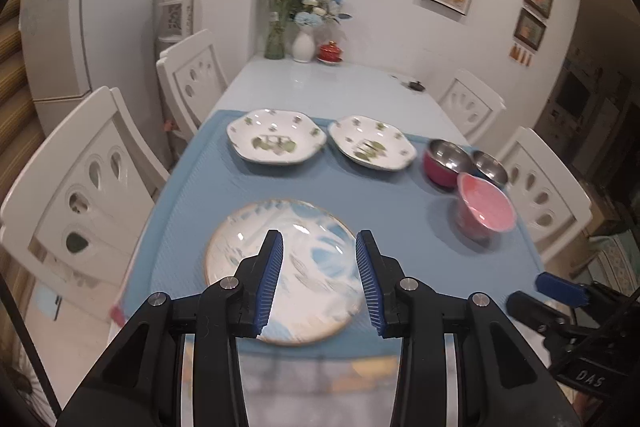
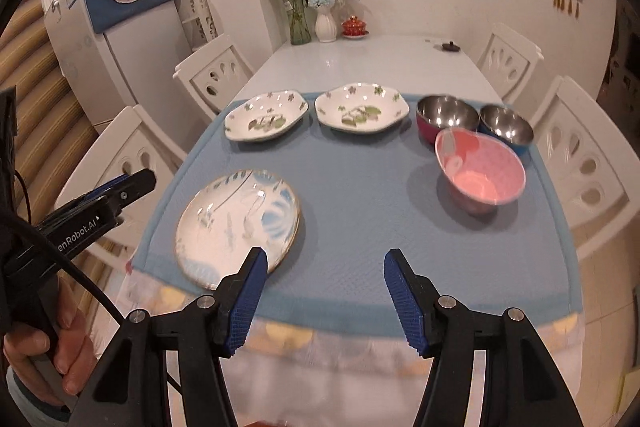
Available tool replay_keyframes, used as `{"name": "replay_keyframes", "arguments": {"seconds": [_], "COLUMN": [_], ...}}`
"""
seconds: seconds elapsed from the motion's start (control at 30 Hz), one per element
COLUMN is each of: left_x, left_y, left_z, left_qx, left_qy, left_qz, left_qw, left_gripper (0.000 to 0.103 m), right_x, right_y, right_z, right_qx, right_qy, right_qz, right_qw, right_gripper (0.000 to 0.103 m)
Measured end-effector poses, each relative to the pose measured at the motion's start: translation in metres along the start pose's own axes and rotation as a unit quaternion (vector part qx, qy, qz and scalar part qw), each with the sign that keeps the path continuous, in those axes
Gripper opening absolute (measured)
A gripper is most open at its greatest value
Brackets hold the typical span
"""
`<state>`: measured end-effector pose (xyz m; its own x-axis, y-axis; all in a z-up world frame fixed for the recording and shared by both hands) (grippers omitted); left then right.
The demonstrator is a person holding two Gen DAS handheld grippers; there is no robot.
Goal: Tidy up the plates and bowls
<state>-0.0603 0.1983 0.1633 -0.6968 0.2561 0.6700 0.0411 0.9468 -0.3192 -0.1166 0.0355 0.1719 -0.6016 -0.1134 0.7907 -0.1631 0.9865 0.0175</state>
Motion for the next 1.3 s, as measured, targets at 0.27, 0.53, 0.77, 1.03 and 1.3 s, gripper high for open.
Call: {"name": "replay_keyframes", "arguments": {"seconds": [0.27, 0.53, 0.77, 1.03, 1.3], "left_x": [0.047, 0.039, -0.021, -0.110, -0.174], "left_y": [-0.004, 0.006, 0.020, 0.061, 0.092], "left_z": [0.022, 0.001, -0.051, -0.111, -0.150], "left_qx": [-0.011, -0.001, -0.014, -0.007, -0.008], "left_qy": [-0.029, -0.052, -0.043, -0.015, 0.020], "left_qz": [-0.018, -0.016, -0.017, -0.023, -0.021], "left_qw": [0.9993, 0.9985, 0.9988, 0.9996, 0.9995], "left_gripper": [0.044, 0.064, 0.064, 0.064, 0.064], "right_x": [0.037, 0.024, -0.027, -0.124, -0.215], "right_y": [0.007, -0.007, -0.021, -0.002, 0.002], "right_z": [0.028, 0.015, -0.039, -0.117, -0.155], "right_qx": [0.013, -0.015, -0.048, -0.054, -0.092], "right_qy": [-0.023, -0.016, -0.005, 0.027, 0.067], "right_qz": [-0.012, -0.033, -0.036, -0.053, -0.064], "right_qw": [1.000, 0.999, 0.998, 0.997, 0.991], "right_gripper": [0.061, 0.062, 0.063, 0.064, 0.064]}}
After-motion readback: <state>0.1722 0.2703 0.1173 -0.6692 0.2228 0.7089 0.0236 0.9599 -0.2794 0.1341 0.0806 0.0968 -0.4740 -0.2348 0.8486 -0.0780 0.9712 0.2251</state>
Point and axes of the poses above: each gripper's, at about its wrist camera, not at the fingertips, and x roughly against the way its jaws point, y to its left, z to its underside, the point moved 4 cm from there along -x, roughly the way its jaws point, and after that the axes turned 14 degrees about x, right-handed, at the moved point
